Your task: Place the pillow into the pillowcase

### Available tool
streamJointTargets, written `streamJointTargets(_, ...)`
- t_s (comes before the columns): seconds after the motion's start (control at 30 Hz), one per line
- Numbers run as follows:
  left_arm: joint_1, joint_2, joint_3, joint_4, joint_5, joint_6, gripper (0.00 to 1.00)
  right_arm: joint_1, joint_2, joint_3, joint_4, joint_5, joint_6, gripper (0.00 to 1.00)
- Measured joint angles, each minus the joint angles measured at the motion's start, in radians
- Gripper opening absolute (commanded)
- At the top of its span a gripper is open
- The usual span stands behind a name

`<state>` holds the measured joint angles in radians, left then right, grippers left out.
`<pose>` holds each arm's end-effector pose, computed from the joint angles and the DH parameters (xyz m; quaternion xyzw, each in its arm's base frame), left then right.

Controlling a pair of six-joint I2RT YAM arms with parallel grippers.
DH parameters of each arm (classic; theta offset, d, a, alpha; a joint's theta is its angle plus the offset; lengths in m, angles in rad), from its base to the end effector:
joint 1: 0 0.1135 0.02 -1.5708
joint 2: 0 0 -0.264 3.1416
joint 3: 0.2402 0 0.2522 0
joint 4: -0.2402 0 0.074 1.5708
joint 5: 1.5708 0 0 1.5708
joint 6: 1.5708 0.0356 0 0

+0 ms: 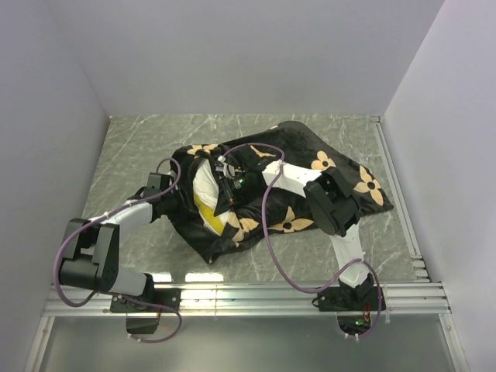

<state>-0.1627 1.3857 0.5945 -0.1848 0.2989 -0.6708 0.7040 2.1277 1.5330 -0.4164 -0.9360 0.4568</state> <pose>0.2419 -0.0503 0.1515 -0.1954 0.9261 -0.2475 0.2073 0.3218 0.3109 0.1695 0.2294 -0.8359 -0.4977 0.0316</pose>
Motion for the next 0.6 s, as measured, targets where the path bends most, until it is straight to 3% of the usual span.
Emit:
streamJointTargets(0.27, -0.068, 0.038, 0.037, 0.045, -0.007, 0.000, 0.67, -0.004, -0.007, -0.004, 0.002, -0.009, 0.000, 0.00)
streamJointTargets(0.37, -0.092, 0.037, 0.040, 0.047, -0.040, -0.003, 0.66, -0.007, -0.012, -0.011, 0.005, -0.016, 0.003, 0.00)
streamJointTargets(0.43, -0.103, 0.053, 0.054, 0.038, -0.063, -0.004, 0.61, -0.008, -0.016, -0.021, 0.016, -0.019, 0.014, 0.00)
streamJointTargets(0.6, -0.117, 0.161, 0.146, 0.003, -0.077, 0.012, 0.20, -0.011, -0.034, -0.052, 0.074, -0.014, 0.053, 0.00)
